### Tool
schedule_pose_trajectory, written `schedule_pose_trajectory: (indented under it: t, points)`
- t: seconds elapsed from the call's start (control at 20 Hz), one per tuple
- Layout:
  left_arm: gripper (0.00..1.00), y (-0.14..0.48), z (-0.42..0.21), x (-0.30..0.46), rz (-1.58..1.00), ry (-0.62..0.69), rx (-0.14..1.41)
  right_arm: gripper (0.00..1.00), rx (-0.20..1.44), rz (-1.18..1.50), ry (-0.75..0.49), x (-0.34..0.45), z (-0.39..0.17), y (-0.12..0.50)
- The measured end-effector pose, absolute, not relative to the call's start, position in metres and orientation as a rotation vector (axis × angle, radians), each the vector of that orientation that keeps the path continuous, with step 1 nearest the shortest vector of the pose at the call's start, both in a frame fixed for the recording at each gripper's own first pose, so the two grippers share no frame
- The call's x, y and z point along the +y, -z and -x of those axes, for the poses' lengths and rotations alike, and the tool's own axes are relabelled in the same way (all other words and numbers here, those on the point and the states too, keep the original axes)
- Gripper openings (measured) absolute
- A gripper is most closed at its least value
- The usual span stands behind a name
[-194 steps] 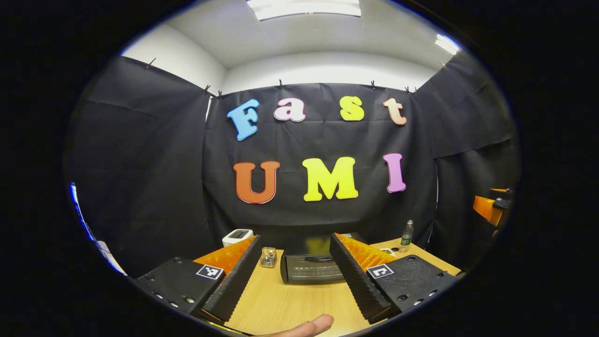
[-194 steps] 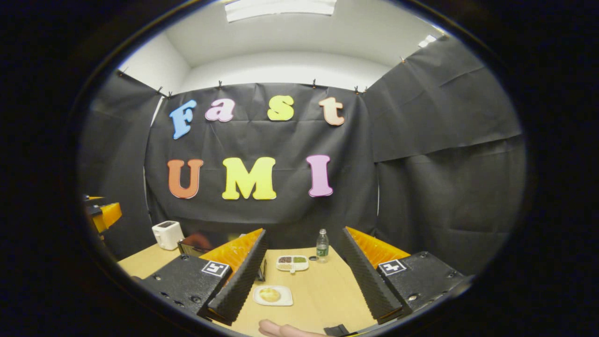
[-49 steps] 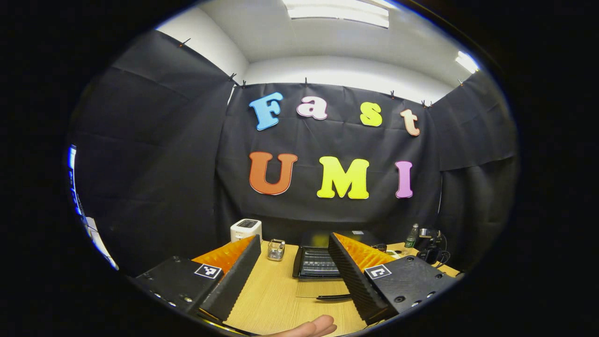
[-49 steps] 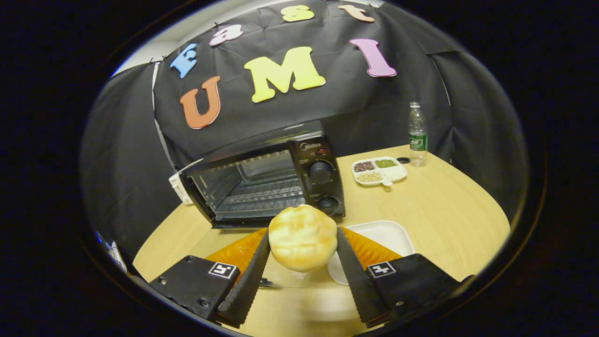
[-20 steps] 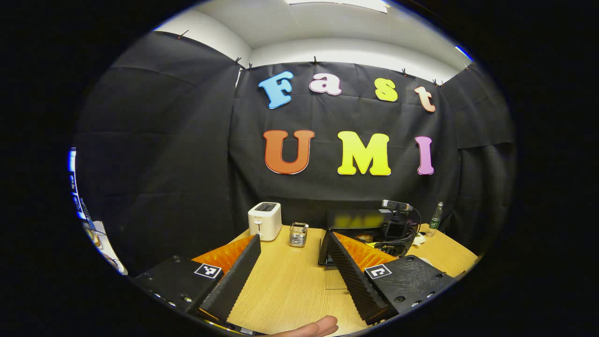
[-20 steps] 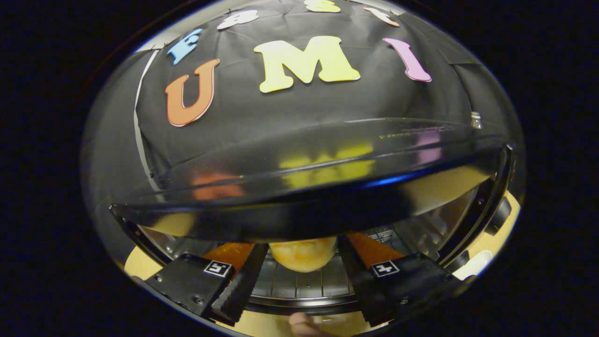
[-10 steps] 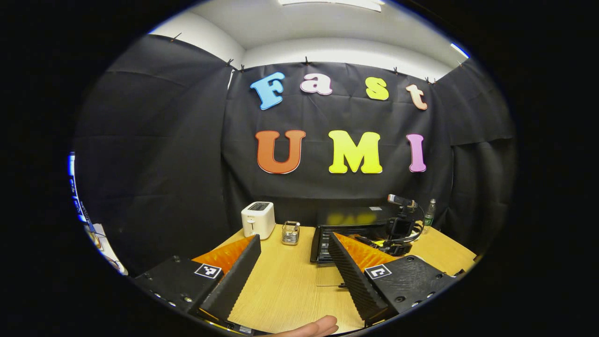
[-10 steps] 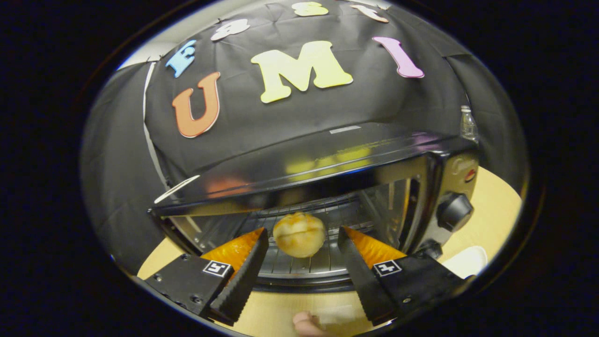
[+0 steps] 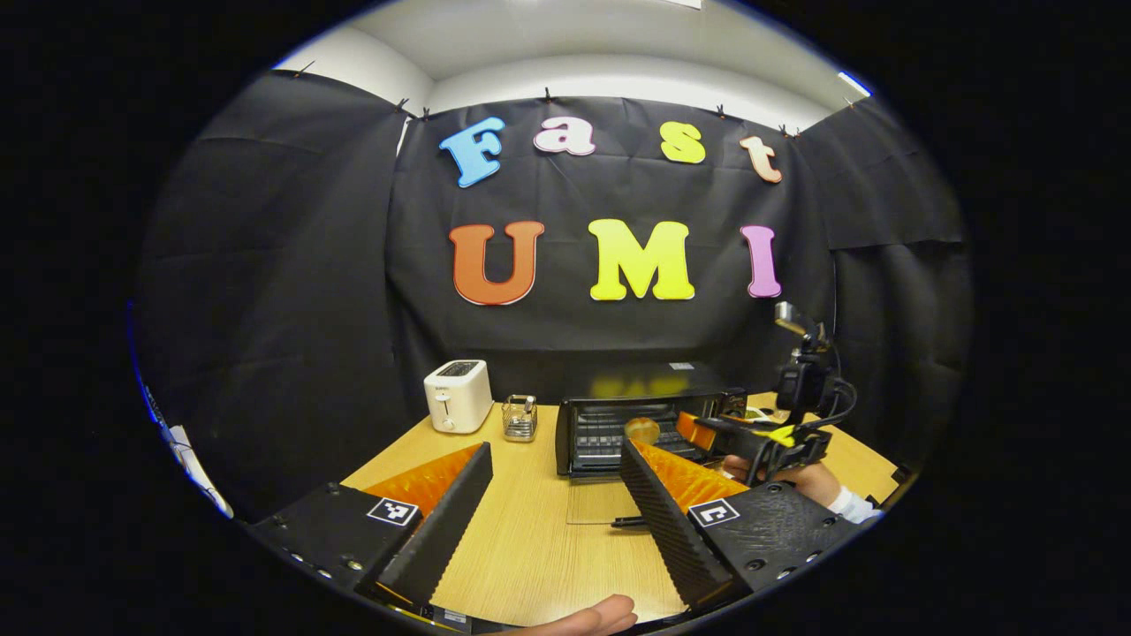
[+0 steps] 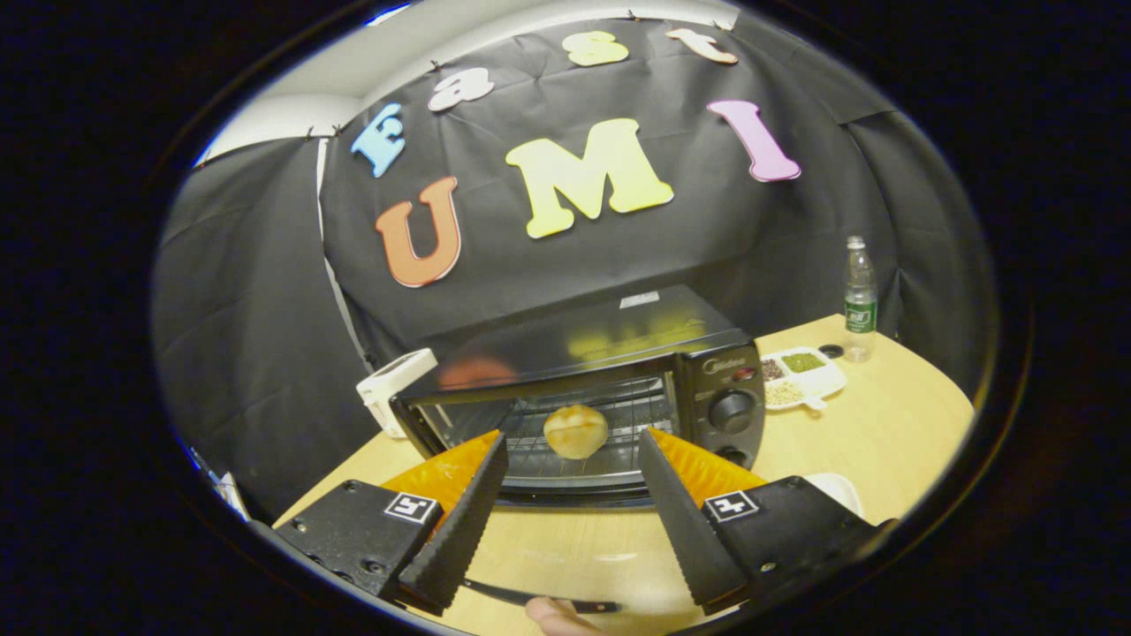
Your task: Open the electric oven with the left hand, put the food in, and close the electric oven.
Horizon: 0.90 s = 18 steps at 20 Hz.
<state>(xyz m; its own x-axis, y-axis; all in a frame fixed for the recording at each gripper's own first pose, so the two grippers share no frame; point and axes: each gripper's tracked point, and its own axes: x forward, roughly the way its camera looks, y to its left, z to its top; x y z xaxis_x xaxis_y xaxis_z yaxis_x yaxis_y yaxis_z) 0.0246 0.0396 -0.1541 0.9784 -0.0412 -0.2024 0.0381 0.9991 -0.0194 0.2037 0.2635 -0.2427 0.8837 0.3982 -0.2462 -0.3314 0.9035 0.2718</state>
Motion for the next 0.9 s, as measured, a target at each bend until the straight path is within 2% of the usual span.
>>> schedule_pose_trajectory:
  t: [0.05,0.1,0.15,0.2,0.25,0.3,0.45,0.5,0.55,0.7,0.75,0.8,0.9]
  points:
    - [0.95,0.162,-0.027,0.036,0.009,0.042,0.221,0.92,0.281,-0.224,-0.378,0.253,-0.196,0.232]
    - [0.95,0.169,-0.031,0.029,0.008,0.049,0.234,0.99,0.254,-0.218,-0.374,0.242,-0.187,0.221]
    - [0.95,0.176,-0.035,0.022,0.012,0.062,0.249,0.99,0.222,-0.211,-0.37,0.233,-0.179,0.209]
    - [0.95,0.184,-0.039,0.013,0.021,0.081,0.265,0.91,0.193,-0.204,-0.36,0.221,-0.172,0.196]
    - [0.95,0.193,-0.045,0.005,0.027,0.101,0.279,0.91,0.161,-0.205,-0.351,0.21,-0.164,0.183]
    - [0.95,0.202,-0.049,-0.002,0.034,0.115,0.294,0.99,0.133,-0.208,-0.34,0.198,-0.156,0.169]
    - [0.96,0.233,-0.063,-0.022,0.054,0.144,0.357,0.98,0.074,-0.26,-0.333,0.169,-0.129,0.128]
    - [0.95,0.244,-0.069,-0.029,0.058,0.155,0.382,0.91,0.051,-0.271,-0.325,0.158,-0.123,0.114]
    - [0.96,0.254,-0.073,-0.036,0.061,0.168,0.403,0.98,0.032,-0.258,-0.309,0.146,-0.118,0.102]
    - [0.96,0.285,-0.08,-0.055,0.055,0.191,0.463,0.98,-0.002,-0.174,-0.231,0.106,-0.105,0.078]
    - [0.96,0.293,-0.082,-0.062,0.052,0.2,0.48,0.9,0.003,-0.144,-0.2,0.094,-0.1,0.073]
    - [0.96,0.303,-0.083,-0.068,0.051,0.21,0.501,0.98,0.003,-0.118,-0.171,0.081,-0.097,0.067]
    - [0.96,0.318,-0.084,-0.079,0.035,0.223,0.536,0.98,-0.015,-0.079,-0.116,0.056,-0.088,0.048]
